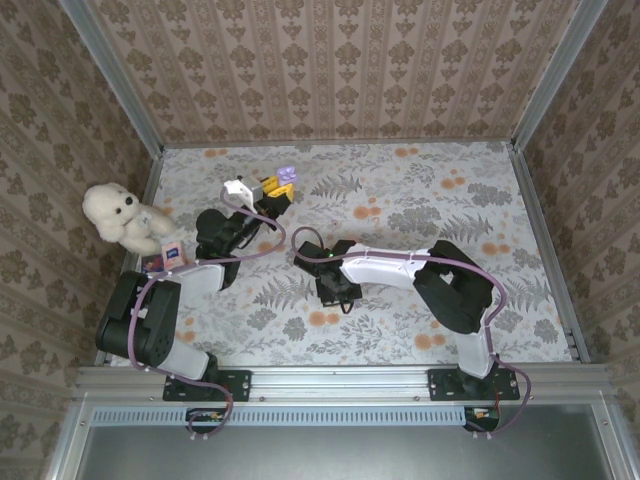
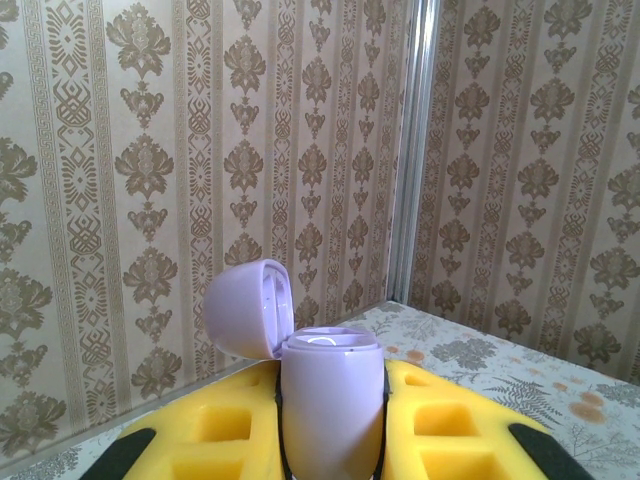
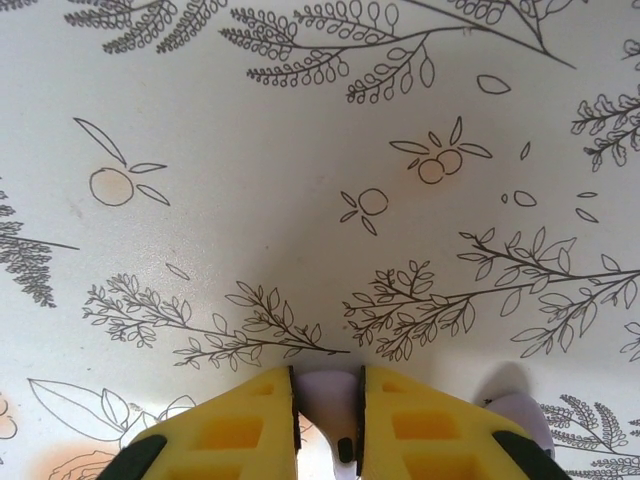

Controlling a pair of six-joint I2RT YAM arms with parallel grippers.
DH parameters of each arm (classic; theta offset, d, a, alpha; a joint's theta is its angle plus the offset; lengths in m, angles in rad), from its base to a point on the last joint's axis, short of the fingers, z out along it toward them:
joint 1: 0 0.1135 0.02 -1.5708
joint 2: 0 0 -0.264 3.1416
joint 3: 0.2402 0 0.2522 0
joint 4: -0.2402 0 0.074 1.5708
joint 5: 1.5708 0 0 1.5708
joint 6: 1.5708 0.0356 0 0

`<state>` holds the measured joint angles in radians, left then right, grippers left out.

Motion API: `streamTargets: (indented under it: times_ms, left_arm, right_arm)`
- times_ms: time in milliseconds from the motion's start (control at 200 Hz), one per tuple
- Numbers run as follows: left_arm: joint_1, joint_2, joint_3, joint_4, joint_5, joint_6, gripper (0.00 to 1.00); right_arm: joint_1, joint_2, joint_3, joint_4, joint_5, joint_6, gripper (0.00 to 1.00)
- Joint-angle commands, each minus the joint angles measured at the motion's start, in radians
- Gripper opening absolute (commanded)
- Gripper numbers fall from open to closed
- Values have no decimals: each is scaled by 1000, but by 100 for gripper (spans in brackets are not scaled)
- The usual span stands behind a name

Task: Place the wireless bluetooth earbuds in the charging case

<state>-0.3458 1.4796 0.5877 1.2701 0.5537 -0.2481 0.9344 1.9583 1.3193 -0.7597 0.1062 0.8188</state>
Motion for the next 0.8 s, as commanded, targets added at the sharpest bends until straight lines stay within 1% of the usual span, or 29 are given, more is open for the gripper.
streamTargets:
  times_ms: [0, 250, 510, 695, 795]
  left_arm:
    - [4, -16, 0, 38, 15, -21, 0]
    - [5, -17, 4, 38, 13, -20, 0]
    - [4, -20, 10, 38, 14, -31, 0]
    - [5, -26, 12, 39, 20, -34, 0]
    - [5, -27, 17, 37, 28, -39, 0]
  right_arm:
    - [6, -18, -38, 0, 36, 13, 19]
    - [6, -92, -75, 26, 64, 14, 18]
    - [6, -226, -115, 51, 125, 13, 16]
    - [-2, -334, -89, 30, 185, -18, 16]
    - [-24, -403, -64, 21, 217, -50, 16]
